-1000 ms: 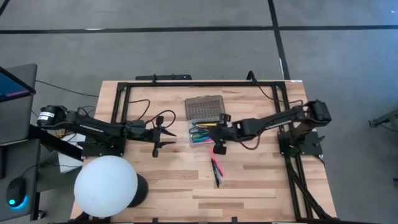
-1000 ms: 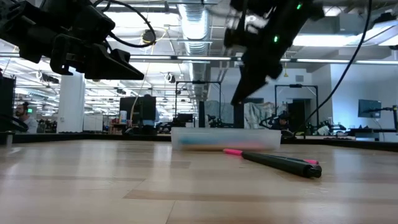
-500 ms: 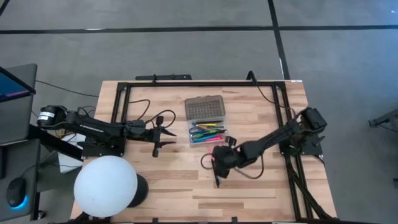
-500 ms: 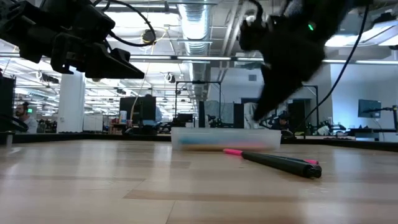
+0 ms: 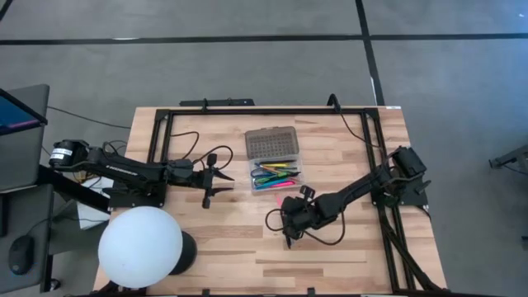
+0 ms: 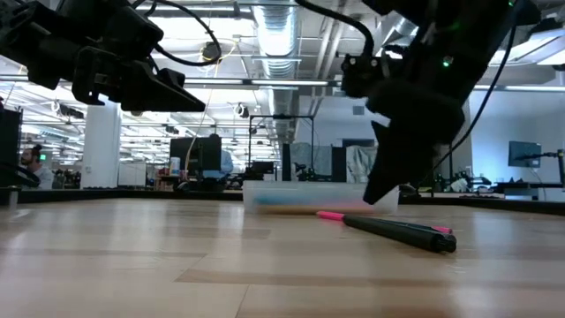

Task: Pick & place school supplies into a supply box
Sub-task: Put the black pen into the supply box

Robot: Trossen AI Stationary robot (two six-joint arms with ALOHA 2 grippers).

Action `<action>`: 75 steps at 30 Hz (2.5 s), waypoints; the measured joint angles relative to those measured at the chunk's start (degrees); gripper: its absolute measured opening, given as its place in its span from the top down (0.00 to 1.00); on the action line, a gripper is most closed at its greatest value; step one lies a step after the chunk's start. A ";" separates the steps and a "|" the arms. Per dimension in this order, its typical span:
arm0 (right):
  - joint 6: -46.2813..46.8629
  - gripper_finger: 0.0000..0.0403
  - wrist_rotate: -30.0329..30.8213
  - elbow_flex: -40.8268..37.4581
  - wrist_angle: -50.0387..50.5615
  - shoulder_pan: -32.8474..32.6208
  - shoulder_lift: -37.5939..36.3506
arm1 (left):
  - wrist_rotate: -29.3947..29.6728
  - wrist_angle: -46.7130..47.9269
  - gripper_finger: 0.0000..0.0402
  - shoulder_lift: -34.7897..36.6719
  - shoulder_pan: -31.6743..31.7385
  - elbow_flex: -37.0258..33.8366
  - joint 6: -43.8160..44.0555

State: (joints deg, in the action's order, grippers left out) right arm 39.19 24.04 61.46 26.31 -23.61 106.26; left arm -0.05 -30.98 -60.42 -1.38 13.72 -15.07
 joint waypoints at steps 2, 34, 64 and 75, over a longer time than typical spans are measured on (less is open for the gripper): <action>0.09 0.78 -0.19 0.02 -0.68 0.12 0.75 | 0.00 0.00 0.68 0.00 0.01 0.00 0.00; -0.19 0.78 -3.06 0.00 -3.78 -0.40 3.65 | 0.00 0.02 0.68 0.00 0.01 0.00 -0.07; -5.22 0.78 0.12 -0.14 0.16 -3.10 2.77 | -12.78 -11.69 0.68 -4.48 -7.49 -0.02 0.28; -2.98 0.78 1.65 -0.01 6.80 -3.42 2.58 | -6.68 -26.37 0.68 -26.01 -15.41 8.93 -1.86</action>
State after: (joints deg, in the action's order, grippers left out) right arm 36.21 25.69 61.45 33.11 -27.03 108.84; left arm -6.74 -57.36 -86.43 -16.79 22.65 -16.93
